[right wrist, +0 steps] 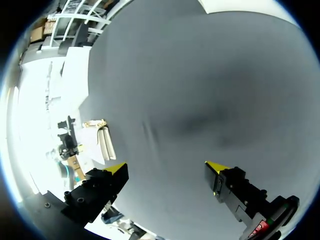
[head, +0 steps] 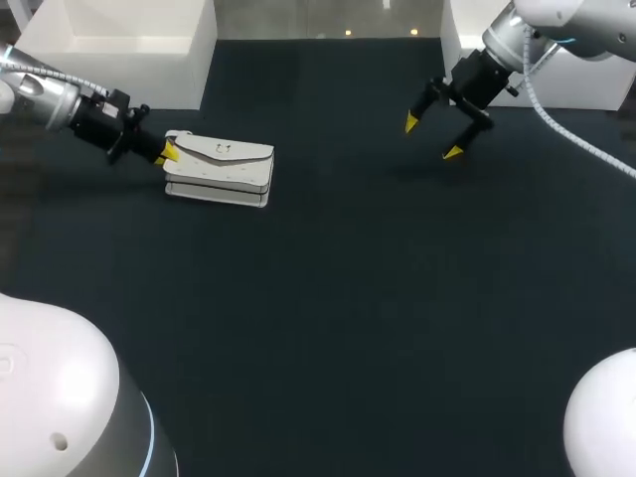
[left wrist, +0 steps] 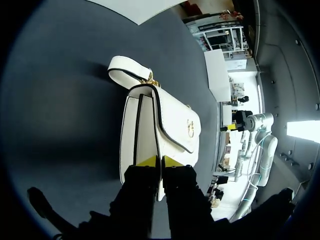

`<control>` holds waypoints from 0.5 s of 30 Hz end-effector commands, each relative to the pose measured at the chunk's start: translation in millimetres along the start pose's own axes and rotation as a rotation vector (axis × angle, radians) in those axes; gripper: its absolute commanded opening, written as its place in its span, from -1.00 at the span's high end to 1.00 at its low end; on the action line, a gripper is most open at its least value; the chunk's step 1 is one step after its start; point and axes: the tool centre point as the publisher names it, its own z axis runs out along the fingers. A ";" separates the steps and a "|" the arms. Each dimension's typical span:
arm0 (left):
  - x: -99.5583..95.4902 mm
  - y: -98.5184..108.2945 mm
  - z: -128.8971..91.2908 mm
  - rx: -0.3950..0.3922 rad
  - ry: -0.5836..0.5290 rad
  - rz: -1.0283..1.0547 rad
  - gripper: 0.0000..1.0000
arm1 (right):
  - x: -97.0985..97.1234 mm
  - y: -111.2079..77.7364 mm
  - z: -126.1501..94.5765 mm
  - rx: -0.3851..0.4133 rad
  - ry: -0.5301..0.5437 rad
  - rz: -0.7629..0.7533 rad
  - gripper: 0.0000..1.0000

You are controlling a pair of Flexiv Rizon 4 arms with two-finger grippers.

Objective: Pick up the bag, open it, inspect its contents, close it, and place it on the opposite side

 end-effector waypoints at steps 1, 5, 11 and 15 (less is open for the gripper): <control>2.2 2.0 0.0 0.006 -0.003 0.000 1.00 | 0.5 -0.4 0.1 -0.001 -0.003 0.002 -1.00; 2.2 2.0 0.0 0.006 -0.003 0.000 1.00 | 0.5 -0.4 0.1 -0.001 -0.003 0.002 -1.00; -5.0 -0.8 -15.5 0.029 -0.011 0.023 1.00 | -8.3 2.0 -8.0 -0.024 -0.025 0.012 -1.00; -16.4 -4.2 -35.2 0.046 -0.034 0.046 1.00 | -27.9 9.0 -32.1 -0.096 -0.086 0.022 -1.00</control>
